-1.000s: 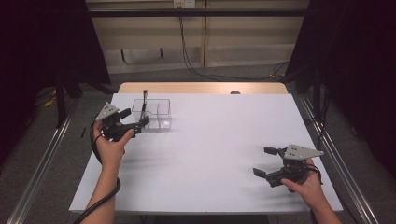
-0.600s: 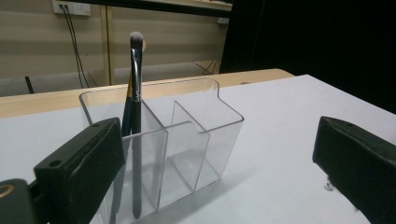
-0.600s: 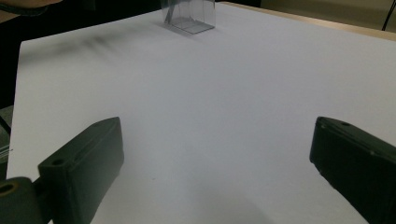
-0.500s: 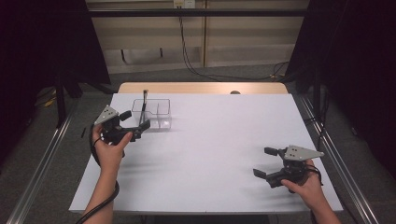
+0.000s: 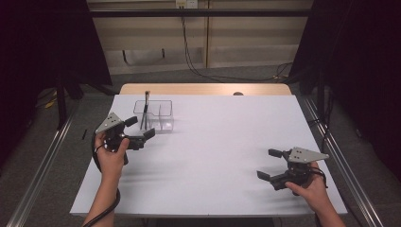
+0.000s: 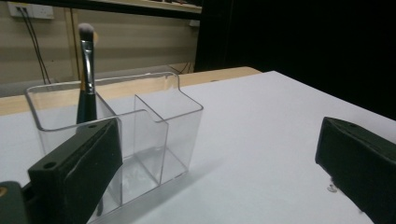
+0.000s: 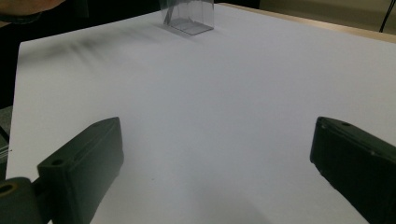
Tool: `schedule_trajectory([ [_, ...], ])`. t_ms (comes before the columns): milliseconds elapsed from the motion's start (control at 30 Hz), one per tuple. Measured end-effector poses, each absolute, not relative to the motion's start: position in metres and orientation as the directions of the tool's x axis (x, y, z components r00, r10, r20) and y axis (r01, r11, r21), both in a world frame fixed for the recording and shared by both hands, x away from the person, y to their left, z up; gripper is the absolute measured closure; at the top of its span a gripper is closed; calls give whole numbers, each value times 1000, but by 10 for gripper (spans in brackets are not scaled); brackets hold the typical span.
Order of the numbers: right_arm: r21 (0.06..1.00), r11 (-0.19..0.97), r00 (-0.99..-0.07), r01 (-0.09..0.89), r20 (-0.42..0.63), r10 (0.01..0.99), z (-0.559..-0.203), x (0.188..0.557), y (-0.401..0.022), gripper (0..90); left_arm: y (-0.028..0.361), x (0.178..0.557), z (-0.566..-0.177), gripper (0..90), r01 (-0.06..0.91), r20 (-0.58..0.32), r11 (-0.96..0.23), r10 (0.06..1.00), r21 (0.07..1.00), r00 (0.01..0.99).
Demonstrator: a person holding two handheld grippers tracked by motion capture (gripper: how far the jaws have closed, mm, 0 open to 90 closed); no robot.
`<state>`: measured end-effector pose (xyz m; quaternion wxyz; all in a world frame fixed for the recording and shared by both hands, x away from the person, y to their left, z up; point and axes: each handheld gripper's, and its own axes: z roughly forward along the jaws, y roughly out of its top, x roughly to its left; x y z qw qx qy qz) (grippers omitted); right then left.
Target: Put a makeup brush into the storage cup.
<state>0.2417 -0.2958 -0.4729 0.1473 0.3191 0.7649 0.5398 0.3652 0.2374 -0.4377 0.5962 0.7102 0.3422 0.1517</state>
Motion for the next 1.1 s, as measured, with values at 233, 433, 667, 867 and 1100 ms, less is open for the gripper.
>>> schedule_trajectory([
  [233,920,215,-753,328,118,648,-473,242,-296,20,236,360,-439,5,305,-195,-68,637,950,746],
  [433,919,215,-752,329,117,648,-473,241,-296,20,235,355,-439,5,288,-177,-92,600,953,780],
  [667,920,215,-752,329,118,648,-473,241,-296,19,233,348,-439,5,278,-166,-113,573,954,802],
  [867,921,211,-751,328,119,649,-472,241,-295,17,234,343,-441,5,276,-164,-122,561,953,812],
  [1100,922,208,-751,325,118,650,-471,241,-295,17,236,338,-443,5,276,-158,-136,553,951,818],
])
